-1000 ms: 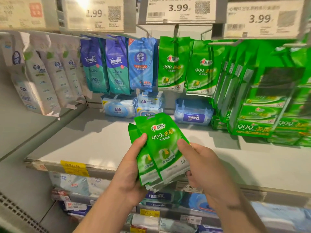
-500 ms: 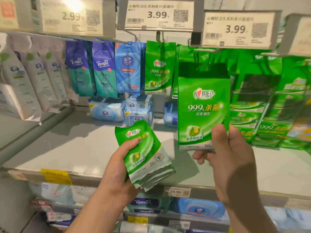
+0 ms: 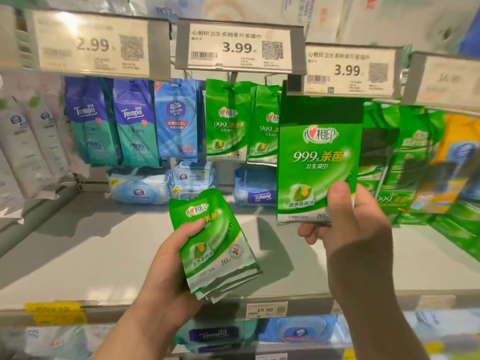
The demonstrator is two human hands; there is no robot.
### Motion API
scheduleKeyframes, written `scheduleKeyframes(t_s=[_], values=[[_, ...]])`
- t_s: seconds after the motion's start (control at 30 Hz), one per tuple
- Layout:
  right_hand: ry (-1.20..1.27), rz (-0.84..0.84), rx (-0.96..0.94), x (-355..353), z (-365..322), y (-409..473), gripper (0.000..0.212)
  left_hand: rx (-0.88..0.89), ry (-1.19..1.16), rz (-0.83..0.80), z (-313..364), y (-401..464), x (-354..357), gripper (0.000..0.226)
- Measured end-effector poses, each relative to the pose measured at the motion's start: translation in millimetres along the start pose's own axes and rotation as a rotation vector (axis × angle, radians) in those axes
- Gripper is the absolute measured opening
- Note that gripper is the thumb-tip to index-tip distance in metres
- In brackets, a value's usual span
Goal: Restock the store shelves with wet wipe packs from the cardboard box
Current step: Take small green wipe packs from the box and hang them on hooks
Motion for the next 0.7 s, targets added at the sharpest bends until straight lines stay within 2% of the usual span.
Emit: scheduleKeyframes(t_s=[0.17, 0.3, 0.4, 0.43, 0.53, 0.57, 0.7], values=[[0.06, 0.04, 0.057, 5, 11, 1, 0.036, -0.031, -0.006, -0.016, 4, 3, -1, 0.034], [0.409, 0.094, 0.307, 20, 51, -7, 0.038, -0.051, -0.019, -0.031, 7, 6, -5, 0.032], [0.653, 0.032, 0.398, 42, 68, -15, 0.033, -0.068, -0.037, -0.038, 9, 8, -9, 0.032], [0.68, 0.015, 0.402, 47, 71, -15, 0.036, -0.069, -0.04, -0.036, 10, 8, -11, 0.033], [0.731, 0.051, 0.411, 56, 79, -8, 0.065, -0.074, -0.05, -0.037, 14, 9, -16, 0.042], [0.733, 0.06, 0.415, 60, 81, -4, 0.065, -0.074, -0.052, -0.036, 15, 9, -17, 0.043], [0.719, 0.103, 0.407, 74, 83, 15, 0.02, -0.064, -0.054, -0.026, 18, 6, -22, 0.045]])
Point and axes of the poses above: each hand's wrist, its own y-axis towards the middle knuckle, its own x-axis out of the palm, z = x × y, the point moved 10 cm from there along y, towards the middle knuckle, and after that the axes turned 6 degrees about -x, right-handed, at the moved point
